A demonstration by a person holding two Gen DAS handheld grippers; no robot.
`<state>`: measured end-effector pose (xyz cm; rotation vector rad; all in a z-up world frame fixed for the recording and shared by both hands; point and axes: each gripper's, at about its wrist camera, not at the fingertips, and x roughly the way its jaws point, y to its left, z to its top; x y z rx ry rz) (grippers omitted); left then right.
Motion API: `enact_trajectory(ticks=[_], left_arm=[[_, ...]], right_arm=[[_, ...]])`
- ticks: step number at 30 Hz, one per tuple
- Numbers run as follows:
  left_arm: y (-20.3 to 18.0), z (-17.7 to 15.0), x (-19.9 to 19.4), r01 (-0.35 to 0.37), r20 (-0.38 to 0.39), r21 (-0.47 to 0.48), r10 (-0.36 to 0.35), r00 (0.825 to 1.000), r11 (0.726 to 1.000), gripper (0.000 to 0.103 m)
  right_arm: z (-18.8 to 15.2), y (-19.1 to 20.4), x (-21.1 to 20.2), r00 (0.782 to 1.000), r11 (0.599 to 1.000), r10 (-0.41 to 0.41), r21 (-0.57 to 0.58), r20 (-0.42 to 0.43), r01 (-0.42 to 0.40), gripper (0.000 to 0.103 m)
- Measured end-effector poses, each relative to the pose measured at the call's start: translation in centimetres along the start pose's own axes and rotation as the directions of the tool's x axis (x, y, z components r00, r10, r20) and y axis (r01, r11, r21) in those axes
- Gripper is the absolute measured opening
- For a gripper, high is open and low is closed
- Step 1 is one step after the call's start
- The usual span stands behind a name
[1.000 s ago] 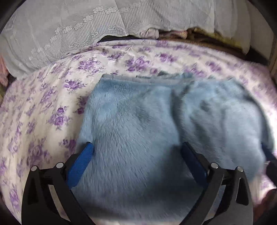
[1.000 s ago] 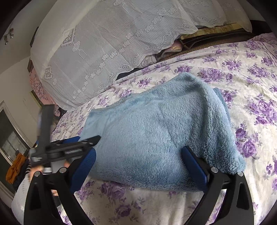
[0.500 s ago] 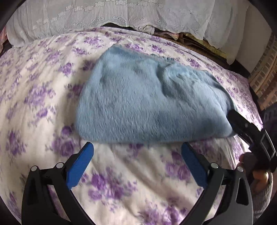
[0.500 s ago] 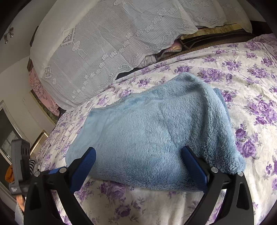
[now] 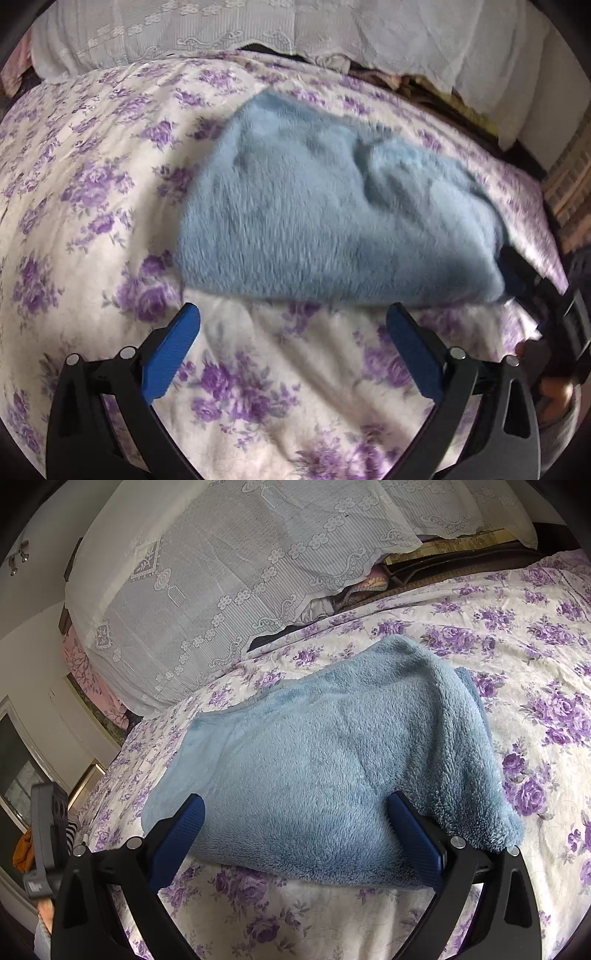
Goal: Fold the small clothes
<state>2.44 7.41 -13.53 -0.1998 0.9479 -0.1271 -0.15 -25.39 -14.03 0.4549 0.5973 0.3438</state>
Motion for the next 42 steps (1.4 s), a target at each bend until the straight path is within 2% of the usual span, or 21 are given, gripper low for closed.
enact_trajectory(ticks=[5,8,11,14,16,18,24,26,30,34,37,42], left_arm=[[-1.5,2.7,-1.1,0.030,0.057,-0.001,-0.030,0.998,1.000,0.098],[-3.2,4.1,-0.5,0.016,0.073,0.032,-0.018,0.997,0.999,0.098],[-4.6,4.8,1.4,-0.045,0.083,0.066,0.040,0.996,0.997,0.098],[-4.9,4.1,4.6,-0.112,0.057,0.104,0.106,0.993,0.988,0.099],[-5.5,2.8,5.0,-0.164,0.136,0.162,0.142,0.980,0.973,0.099],[-5.8,2.5,4.7,-0.189,0.155,0.184,0.162,0.975,0.965,0.099],[-4.6,2.9,4.1,-0.102,0.148,0.138,0.082,0.986,0.985,0.098],[-4.6,2.9,4.3,-0.104,0.149,0.140,0.083,0.985,0.985,0.098],[-5.0,2.5,4.4,-0.128,0.158,0.154,0.104,0.982,0.980,0.099],[-4.8,2.4,4.4,-0.122,0.159,0.149,0.098,0.982,0.981,0.099],[-4.9,2.4,4.4,-0.127,0.164,0.152,0.102,0.981,0.980,0.099],[-4.9,2.3,4.2,-0.130,0.162,0.146,0.106,0.981,0.981,0.098]], right_arm=[[0.0,-0.2,-0.4,1.000,1.000,0.018,0.017,0.010,-0.018,0.100],[-0.2,-0.4,-1.1,0.999,0.999,0.035,0.039,0.024,-0.036,0.100],[-0.5,-0.6,-1.6,0.999,0.998,0.040,0.056,0.028,-0.041,0.100],[-0.7,-0.5,-1.9,0.999,0.998,0.039,0.056,0.026,-0.040,0.100],[-0.8,-0.2,-2.2,0.999,0.999,0.031,0.044,0.030,-0.032,0.100],[-0.9,0.0,-2.4,0.999,0.999,0.023,0.034,0.033,-0.024,0.100],[-1.5,0.6,-4.2,0.997,0.999,0.028,0.020,0.072,-0.029,0.100],[-1.8,0.5,-4.6,0.997,0.999,0.027,0.033,0.071,-0.029,0.100],[-2.8,-0.6,-5.4,0.999,0.992,0.029,0.123,0.045,-0.034,0.100],[-4.2,-1.7,-6.3,0.998,0.971,0.061,0.231,0.027,-0.066,0.100],[-5.0,-2.3,-6.5,0.998,0.961,0.067,0.269,0.014,-0.068,0.100],[-4.6,-3.8,-5.9,0.997,0.924,0.040,0.377,0.058,-0.059,0.100]])
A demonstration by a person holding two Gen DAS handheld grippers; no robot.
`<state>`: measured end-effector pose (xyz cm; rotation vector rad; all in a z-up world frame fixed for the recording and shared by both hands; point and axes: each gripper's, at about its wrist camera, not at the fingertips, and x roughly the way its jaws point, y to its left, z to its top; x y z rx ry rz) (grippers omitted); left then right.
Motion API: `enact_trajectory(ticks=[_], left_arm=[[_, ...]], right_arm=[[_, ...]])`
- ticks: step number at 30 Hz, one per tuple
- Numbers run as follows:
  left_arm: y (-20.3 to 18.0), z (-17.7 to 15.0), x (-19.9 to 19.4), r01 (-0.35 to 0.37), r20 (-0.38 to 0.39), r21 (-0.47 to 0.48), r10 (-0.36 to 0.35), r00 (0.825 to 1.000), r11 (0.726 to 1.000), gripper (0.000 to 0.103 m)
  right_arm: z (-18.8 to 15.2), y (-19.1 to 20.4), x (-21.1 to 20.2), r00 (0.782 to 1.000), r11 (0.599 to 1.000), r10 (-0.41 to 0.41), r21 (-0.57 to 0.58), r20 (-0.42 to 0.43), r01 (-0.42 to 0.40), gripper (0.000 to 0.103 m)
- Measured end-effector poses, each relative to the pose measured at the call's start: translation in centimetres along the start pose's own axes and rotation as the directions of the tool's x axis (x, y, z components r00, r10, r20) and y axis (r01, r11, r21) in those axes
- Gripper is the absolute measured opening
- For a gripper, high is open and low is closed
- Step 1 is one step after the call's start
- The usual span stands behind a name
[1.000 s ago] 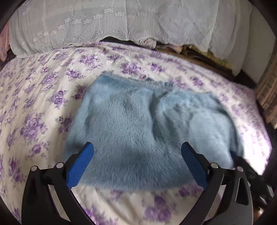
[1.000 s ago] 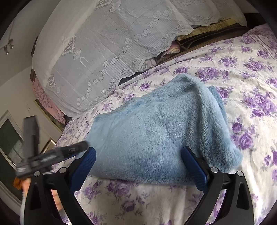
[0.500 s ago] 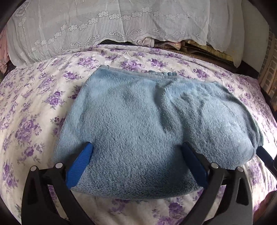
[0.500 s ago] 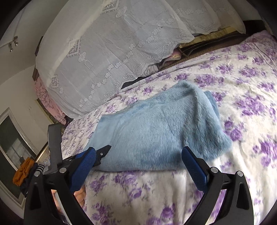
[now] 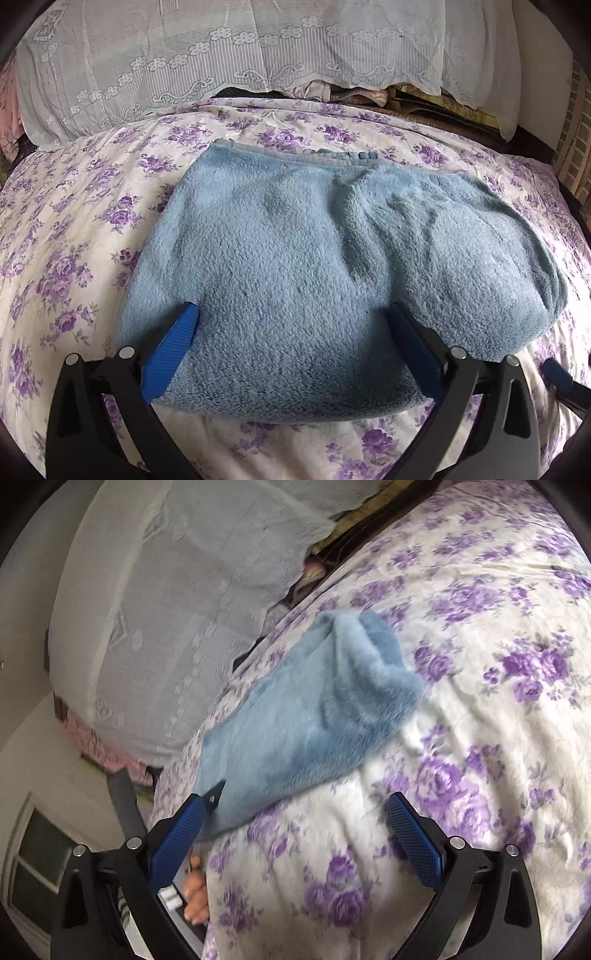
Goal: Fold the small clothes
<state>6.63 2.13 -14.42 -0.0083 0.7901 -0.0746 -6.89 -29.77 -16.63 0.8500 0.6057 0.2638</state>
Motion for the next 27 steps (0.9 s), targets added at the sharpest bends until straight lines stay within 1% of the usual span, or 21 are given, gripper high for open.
enact_trajectory(ticks=[2,3,6,7,8,10,11,12,16,19,21,23,24,25,26,27], left_arm=[[0.2,0.1,-0.5,0.007,0.001,-0.008,-0.007,1.000,1.000,0.098],[0.2,0.3,-1.0,0.018,0.003,-0.016,-0.018,1.000,1.000,0.098],[0.0,1.3,-1.6,0.064,0.010,-0.031,-0.064,0.998,0.997,0.098],[-0.2,1.9,-1.5,0.082,0.004,-0.031,-0.081,0.997,0.996,0.098],[-0.5,2.3,-1.3,0.085,-0.002,-0.031,-0.085,0.996,0.996,0.098],[-1.0,3.2,-0.4,0.070,-0.021,-0.033,-0.071,0.997,0.997,0.098],[-1.2,3.7,0.1,0.062,-0.030,-0.031,-0.063,0.998,0.998,0.098],[-1.4,4.1,0.6,0.054,-0.038,-0.030,-0.055,0.998,0.998,0.098],[-2.1,6.1,2.7,0.024,-0.073,-0.039,-0.027,0.997,0.999,0.098],[-2.3,7.5,3.2,0.042,-0.075,-0.064,-0.047,0.996,0.997,0.098],[-2.5,8.0,4.0,0.046,-0.094,-0.072,-0.053,0.994,0.996,0.098],[-2.7,7.9,5.7,0.028,-0.147,-0.061,-0.037,0.988,0.998,0.098],[-2.8,7.5,6.8,0.007,-0.167,-0.049,-0.015,0.986,0.999,0.099],[-3.1,6.8,7.6,-0.011,-0.145,-0.021,0.008,0.989,1.000,0.099],[-3.5,6.3,7.5,-0.028,-0.101,0.006,0.029,0.994,1.000,0.099],[-3.7,6.0,7.3,-0.043,-0.079,0.020,0.044,0.996,0.999,0.099]], right_arm=[[0.6,-0.2,0.4,1.000,0.999,-0.013,0.036,-0.009,0.013,0.100],[1.1,-0.3,0.8,0.999,0.998,-0.027,0.048,-0.031,0.028,0.100],[2.2,-0.1,2.3,0.994,0.996,-0.076,0.038,-0.078,0.079,0.100],[2.6,-0.1,2.9,0.993,0.996,-0.080,0.029,-0.086,0.083,0.100],[2.9,-0.1,3.2,0.994,0.997,-0.071,0.026,-0.086,0.073,0.100],[3.6,-0.4,3.6,0.998,0.998,-0.040,0.056,-0.042,0.043,0.100],[3.9,-0.5,3.8,0.999,0.997,-0.030,0.069,-0.036,0.032,0.100],[4.4,-0.7,4.2,0.999,0.996,-0.009,0.085,-0.037,0.013,0.100],[6.1,-1.2,5.8,0.999,0.988,0.020,0.152,-0.047,-0.012,0.100],[7.6,-1.6,7.4,0.999,0.975,0.027,0.221,-0.041,-0.018,0.100],[8.4,-1.7,8.4,0.999,0.968,0.031,0.249,-0.023,-0.024,0.100],[8.8,-1.6,9.1,1.000,0.972,0.031,0.234,0.001,-0.030,0.100],[8.9,-1.3,9.5,1.000,0.980,0.021,0.198,0.014,-0.023,0.100],[8.7,-0.8,9.8,1.000,0.989,0.009,0.145,0.019,-0.012,0.100],[8.6,-0.5,9.9,1.000,0.994,-0.003,0.108,0.015,0.001,0.099],[8.3,0.1,10.1,1.000,0.999,-0.016,0.042,0.001,0.016,0.099]])
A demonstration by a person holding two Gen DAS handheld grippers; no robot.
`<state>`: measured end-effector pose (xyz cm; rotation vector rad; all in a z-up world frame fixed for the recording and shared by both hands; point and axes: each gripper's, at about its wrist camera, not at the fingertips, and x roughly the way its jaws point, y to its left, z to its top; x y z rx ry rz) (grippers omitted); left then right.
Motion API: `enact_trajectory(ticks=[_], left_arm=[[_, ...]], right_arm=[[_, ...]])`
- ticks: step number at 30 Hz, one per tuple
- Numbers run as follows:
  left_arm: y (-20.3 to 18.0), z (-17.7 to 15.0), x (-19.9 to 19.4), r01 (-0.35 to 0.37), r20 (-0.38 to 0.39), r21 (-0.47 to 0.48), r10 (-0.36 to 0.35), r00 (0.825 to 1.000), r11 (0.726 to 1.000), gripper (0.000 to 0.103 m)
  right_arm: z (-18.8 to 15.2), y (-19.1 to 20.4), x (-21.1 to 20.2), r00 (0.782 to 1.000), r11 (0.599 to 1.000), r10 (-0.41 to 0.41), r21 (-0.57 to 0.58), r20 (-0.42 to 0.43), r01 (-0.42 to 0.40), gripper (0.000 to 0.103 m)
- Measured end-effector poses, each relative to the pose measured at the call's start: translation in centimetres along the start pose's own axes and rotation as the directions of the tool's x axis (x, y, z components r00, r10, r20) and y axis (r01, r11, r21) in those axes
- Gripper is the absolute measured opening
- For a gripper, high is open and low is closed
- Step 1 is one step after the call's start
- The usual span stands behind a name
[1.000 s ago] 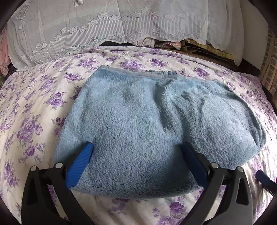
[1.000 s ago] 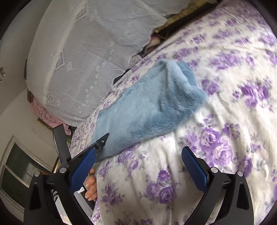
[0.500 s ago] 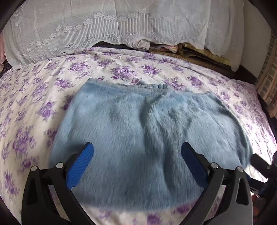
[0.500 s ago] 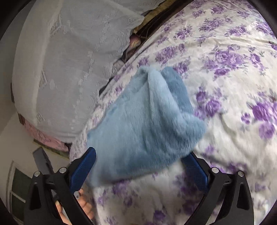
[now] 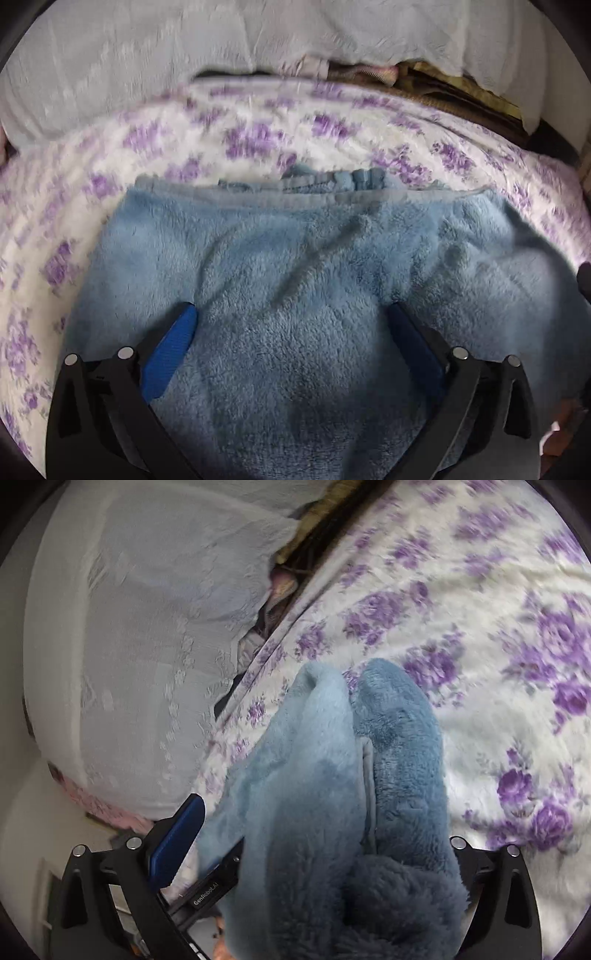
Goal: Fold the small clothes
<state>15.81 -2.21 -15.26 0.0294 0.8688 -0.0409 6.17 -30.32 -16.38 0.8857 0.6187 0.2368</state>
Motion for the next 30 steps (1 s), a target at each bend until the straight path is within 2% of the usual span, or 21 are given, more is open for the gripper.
enact_trajectory(ticks=[1,3,8,13,14,16,18,20,22,25,27,29,30], left_arm=[[-0.3,-0.1,-0.2,-0.020,0.015,0.011,0.019,1.000,1.000,0.099],[-0.1,-0.1,-0.2,-0.014,0.012,0.007,0.014,1.000,1.000,0.099],[0.6,-0.2,-0.6,0.022,0.018,-0.015,-0.022,1.000,1.000,0.099],[2.3,0.7,-2.2,0.048,0.016,-0.091,-0.047,0.999,0.995,0.099],[2.6,1.2,-2.2,0.042,0.013,-0.107,-0.040,0.999,0.993,0.099],[2.8,2.1,-1.5,0.011,-0.020,-0.112,-0.013,1.000,0.994,0.099],[1.9,2.3,1.1,-0.044,-0.107,-0.047,0.039,0.994,0.998,0.099],[1.1,1.8,1.5,-0.093,-0.063,-0.003,0.093,0.994,0.996,0.099],[0.8,1.6,1.3,-0.120,-0.041,-0.002,0.120,0.992,0.993,0.099],[1.4,1.5,0.9,-0.100,-0.046,-0.021,0.099,0.994,0.995,0.099],[2.1,1.3,-0.2,-0.055,-0.045,-0.053,0.053,0.998,0.997,0.098],[2.9,1.0,-1.5,0.002,-0.032,-0.095,-0.005,0.999,0.995,0.098],[3.0,0.8,-2.2,0.020,-0.023,-0.103,-0.023,0.999,0.994,0.098]], right_arm=[[-0.2,0.3,0.2,1.000,0.999,-0.011,-0.033,-0.011,0.011,0.099],[-0.3,0.6,0.4,0.999,0.998,-0.034,-0.058,-0.016,0.033,0.098],[-0.3,-0.3,-0.3,0.999,0.999,-0.038,-0.025,0.008,0.039,0.091],[-0.5,0.2,0.1,0.997,0.996,-0.071,-0.053,-0.011,0.070,0.093],[-0.6,0.5,0.4,0.997,0.995,-0.071,-0.068,-0.017,0.069,0.098],[-0.8,0.9,0.7,0.995,0.992,-0.097,-0.086,-0.012,0.096,0.100],[-0.9,1.0,0.7,0.995,0.990,-0.102,-0.094,-0.004,0.101,0.099],[-0.9,0.9,0.4,0.996,0.993,-0.084,-0.079,0.020,0.085,0.099],[-0.9,0.6,0.0,0.996,0.996,-0.068,-0.058,0.050,0.070,0.098],[-0.5,-0.5,-0.7,0.993,0.997,-0.074,-0.005,0.094,0.075,0.083],[-0.3,-1.6,-1.0,0.991,0.996,-0.078,0.052,0.113,0.072,0.061],[0.0,-2.8,-1.2,0.990,0.992,-0.068,0.116,0.125,0.054,0.046],[0.1,-3.1,-1.2,0.990,0.990,-0.055,0.138,0.130,0.037,0.044]])
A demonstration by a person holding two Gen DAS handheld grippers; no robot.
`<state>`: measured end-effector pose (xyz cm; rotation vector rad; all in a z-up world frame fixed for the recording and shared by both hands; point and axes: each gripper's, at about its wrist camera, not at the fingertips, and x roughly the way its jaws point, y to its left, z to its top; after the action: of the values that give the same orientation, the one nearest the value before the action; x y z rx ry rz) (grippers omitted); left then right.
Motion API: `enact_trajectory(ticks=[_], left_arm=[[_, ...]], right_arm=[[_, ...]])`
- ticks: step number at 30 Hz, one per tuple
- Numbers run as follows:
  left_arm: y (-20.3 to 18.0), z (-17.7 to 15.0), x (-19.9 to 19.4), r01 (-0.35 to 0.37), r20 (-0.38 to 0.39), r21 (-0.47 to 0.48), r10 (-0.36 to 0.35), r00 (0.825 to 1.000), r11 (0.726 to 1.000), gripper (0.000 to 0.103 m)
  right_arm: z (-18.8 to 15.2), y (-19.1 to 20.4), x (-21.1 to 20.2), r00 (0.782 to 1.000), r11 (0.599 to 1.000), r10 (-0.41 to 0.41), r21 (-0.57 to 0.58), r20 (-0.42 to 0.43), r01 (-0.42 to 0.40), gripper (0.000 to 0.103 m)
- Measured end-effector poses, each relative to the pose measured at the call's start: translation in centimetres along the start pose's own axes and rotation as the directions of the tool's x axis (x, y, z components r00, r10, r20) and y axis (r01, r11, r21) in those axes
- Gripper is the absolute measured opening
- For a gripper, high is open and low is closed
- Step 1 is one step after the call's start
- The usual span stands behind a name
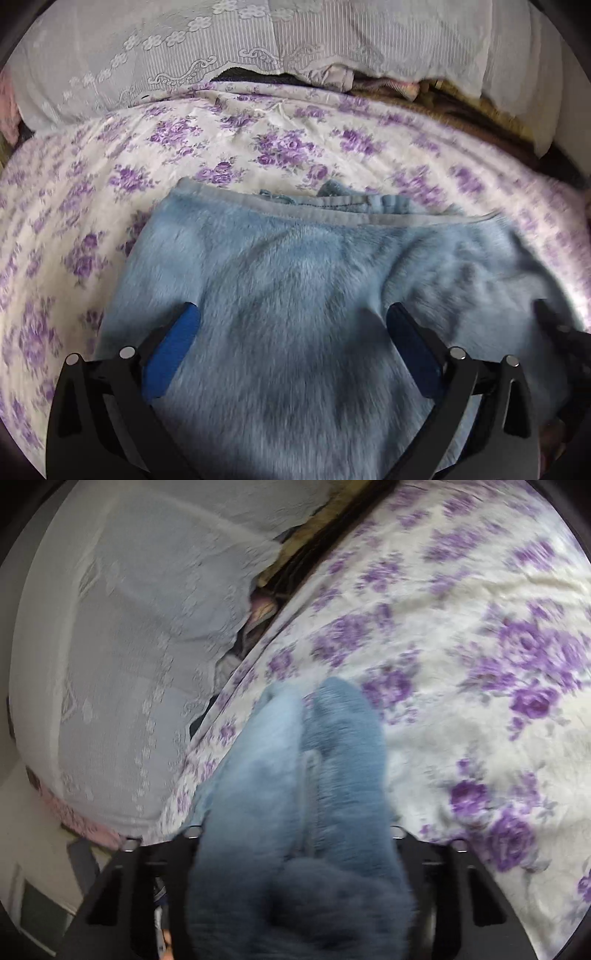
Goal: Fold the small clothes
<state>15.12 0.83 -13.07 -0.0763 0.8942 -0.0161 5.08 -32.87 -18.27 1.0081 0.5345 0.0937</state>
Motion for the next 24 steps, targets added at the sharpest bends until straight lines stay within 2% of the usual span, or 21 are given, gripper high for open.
enact_trajectory(ticks=[3,4,7,11,15,24], left_arm=[[-1.3,-0.7,0.2,-0.042,-0.001,0.056,0.042,0.999,0.998,0.099],[-2.1,-1.1,0.8,-0.086,0.007,0.095,0.086,0.996,0.992,0.099],[-3.1,-2.0,1.1,-0.147,0.066,0.125,0.139,0.988,0.981,0.099],[-2.5,-2.0,1.2,-0.123,0.066,0.112,0.116,0.991,0.986,0.099],[-2.5,-2.3,1.1,-0.131,0.085,0.119,0.122,0.989,0.984,0.099],[-2.4,-2.3,1.2,-0.129,0.083,0.123,0.119,0.989,0.984,0.099]], right_arm=[[0.0,0.2,0.2,1.000,1.000,-0.017,0.001,0.006,0.017,0.044],[0.0,0.3,0.3,1.000,1.000,-0.024,0.003,0.007,0.024,0.044],[0.2,0.3,0.6,1.000,0.999,-0.026,0.026,0.016,0.026,0.046],[0.3,0.7,0.9,0.999,0.999,-0.039,0.007,0.016,0.039,0.048],[0.4,0.6,0.9,1.000,1.000,-0.018,-0.015,-0.002,0.018,0.047],[0.1,0.9,1.1,1.000,0.998,-0.028,-0.064,-0.010,0.027,0.048]])
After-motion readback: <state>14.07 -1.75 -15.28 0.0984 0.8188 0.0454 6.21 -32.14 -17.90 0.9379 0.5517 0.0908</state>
